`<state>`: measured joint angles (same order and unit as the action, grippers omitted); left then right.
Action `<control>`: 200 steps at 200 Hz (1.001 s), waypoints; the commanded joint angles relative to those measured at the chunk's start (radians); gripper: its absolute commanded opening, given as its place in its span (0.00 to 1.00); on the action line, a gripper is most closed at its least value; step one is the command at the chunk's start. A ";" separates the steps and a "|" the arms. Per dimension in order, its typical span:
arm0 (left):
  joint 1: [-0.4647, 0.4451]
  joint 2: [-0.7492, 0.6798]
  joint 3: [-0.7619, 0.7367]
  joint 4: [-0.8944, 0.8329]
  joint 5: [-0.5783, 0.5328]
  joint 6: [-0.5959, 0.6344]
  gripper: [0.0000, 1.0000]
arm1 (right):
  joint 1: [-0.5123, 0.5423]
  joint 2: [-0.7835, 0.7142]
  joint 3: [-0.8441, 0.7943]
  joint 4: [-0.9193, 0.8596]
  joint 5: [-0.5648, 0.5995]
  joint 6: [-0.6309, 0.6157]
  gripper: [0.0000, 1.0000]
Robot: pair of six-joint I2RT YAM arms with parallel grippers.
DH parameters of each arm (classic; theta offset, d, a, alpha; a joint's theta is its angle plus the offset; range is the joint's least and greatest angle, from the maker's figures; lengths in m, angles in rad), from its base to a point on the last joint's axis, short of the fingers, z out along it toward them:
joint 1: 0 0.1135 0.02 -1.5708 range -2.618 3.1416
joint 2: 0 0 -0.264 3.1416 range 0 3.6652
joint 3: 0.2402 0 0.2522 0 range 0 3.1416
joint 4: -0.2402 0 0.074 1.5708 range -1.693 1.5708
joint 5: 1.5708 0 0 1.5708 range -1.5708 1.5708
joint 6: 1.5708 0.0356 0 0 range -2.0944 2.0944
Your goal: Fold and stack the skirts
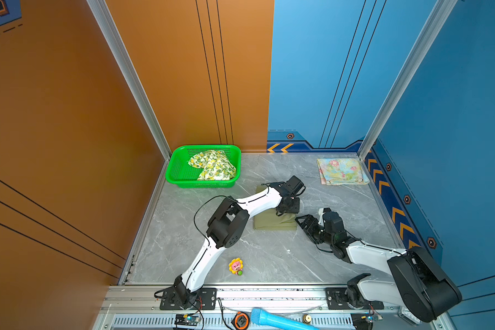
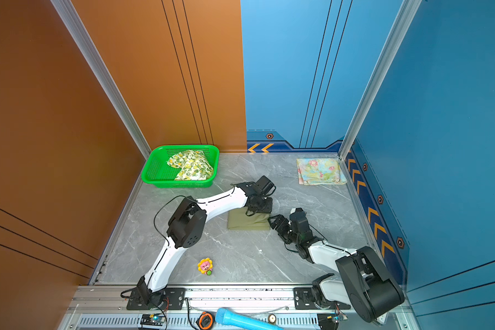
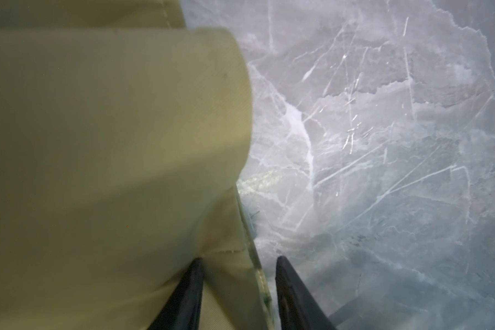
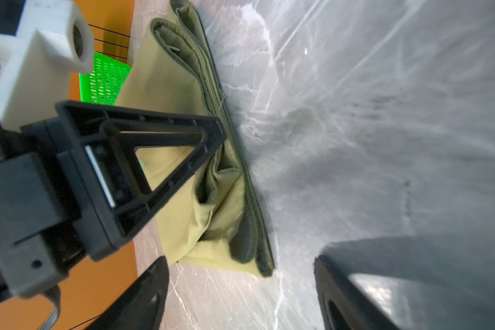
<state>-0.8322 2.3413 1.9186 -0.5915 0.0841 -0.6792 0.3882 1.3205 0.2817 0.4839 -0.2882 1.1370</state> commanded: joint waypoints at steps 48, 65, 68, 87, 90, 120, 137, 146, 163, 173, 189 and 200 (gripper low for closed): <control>0.007 0.040 -0.030 -0.029 0.025 -0.007 0.43 | 0.035 0.175 0.010 0.000 0.035 0.062 0.80; 0.007 0.040 -0.029 -0.029 0.025 -0.007 0.43 | 0.042 0.208 0.014 0.013 0.041 0.063 0.77; 0.008 0.040 -0.029 -0.029 0.026 -0.007 0.43 | 0.043 0.213 0.014 0.018 0.041 0.063 0.76; 0.007 0.040 -0.029 -0.030 0.026 -0.006 0.43 | 0.049 0.252 0.016 0.043 0.049 0.066 0.72; 0.008 0.041 -0.028 -0.030 0.027 -0.006 0.43 | 0.049 0.258 0.017 0.046 0.050 0.066 0.71; 0.007 0.040 -0.027 -0.030 0.030 -0.007 0.43 | 0.052 0.317 0.022 0.096 0.058 0.082 0.63; 0.006 0.040 -0.027 -0.029 0.031 -0.008 0.43 | 0.054 0.351 0.025 0.116 0.061 0.092 0.58; 0.006 0.039 -0.029 -0.030 0.031 -0.007 0.43 | 0.051 0.369 0.026 0.119 0.064 0.098 0.53; 0.006 0.039 -0.031 -0.029 0.033 -0.006 0.43 | 0.048 0.397 0.014 0.151 0.069 0.111 0.42; 0.007 0.038 -0.031 -0.030 0.033 -0.006 0.43 | 0.046 0.409 0.008 0.166 0.069 0.117 0.37; 0.006 0.036 -0.032 -0.030 0.032 -0.006 0.43 | 0.044 0.431 0.004 0.182 0.065 0.117 0.28; 0.008 0.036 -0.030 -0.030 0.034 -0.005 0.43 | 0.041 0.446 0.002 0.196 0.060 0.115 0.19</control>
<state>-0.8238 2.3417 1.9171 -0.5709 0.0917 -0.6857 0.4374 1.6817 0.3355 0.8646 -0.2714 1.2411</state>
